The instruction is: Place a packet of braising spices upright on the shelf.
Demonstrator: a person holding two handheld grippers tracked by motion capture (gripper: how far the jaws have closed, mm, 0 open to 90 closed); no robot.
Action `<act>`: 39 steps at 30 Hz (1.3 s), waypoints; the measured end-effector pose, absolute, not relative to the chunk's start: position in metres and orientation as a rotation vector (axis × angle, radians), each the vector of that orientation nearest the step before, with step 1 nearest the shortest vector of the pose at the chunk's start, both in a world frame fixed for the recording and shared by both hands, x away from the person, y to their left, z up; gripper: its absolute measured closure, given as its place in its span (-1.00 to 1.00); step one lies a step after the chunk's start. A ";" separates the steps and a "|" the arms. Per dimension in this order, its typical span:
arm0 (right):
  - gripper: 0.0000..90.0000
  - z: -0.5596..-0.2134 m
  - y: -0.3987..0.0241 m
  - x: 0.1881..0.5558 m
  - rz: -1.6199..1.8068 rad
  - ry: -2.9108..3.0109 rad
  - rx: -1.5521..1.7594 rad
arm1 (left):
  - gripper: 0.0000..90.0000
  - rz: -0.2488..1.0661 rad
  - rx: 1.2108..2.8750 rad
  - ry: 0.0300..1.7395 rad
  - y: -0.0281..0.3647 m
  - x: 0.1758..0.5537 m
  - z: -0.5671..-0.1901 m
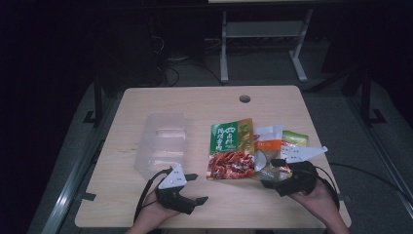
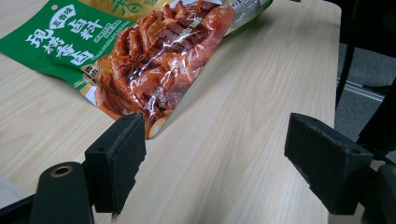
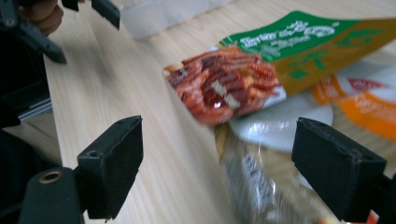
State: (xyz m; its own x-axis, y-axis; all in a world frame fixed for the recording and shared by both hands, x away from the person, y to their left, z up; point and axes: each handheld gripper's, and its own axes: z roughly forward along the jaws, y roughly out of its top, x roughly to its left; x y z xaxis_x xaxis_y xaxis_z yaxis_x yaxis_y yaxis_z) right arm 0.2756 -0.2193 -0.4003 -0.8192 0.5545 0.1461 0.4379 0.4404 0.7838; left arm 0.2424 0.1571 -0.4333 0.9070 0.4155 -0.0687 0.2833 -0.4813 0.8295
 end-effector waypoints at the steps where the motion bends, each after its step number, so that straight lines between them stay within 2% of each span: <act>1: -0.64 -0.398 -0.217 0.279 1.332 2.552 0.880 | -0.54 0.170 2.103 0.499 0.157 0.242 -0.433; 14: -0.66 -0.374 -0.187 0.325 1.273 2.613 0.869 | -0.53 0.183 2.109 0.481 0.157 0.242 -0.431; 39: -0.64 -0.380 -0.167 0.413 1.047 2.700 1.100 | -0.53 0.178 2.106 0.467 0.151 0.242 -0.431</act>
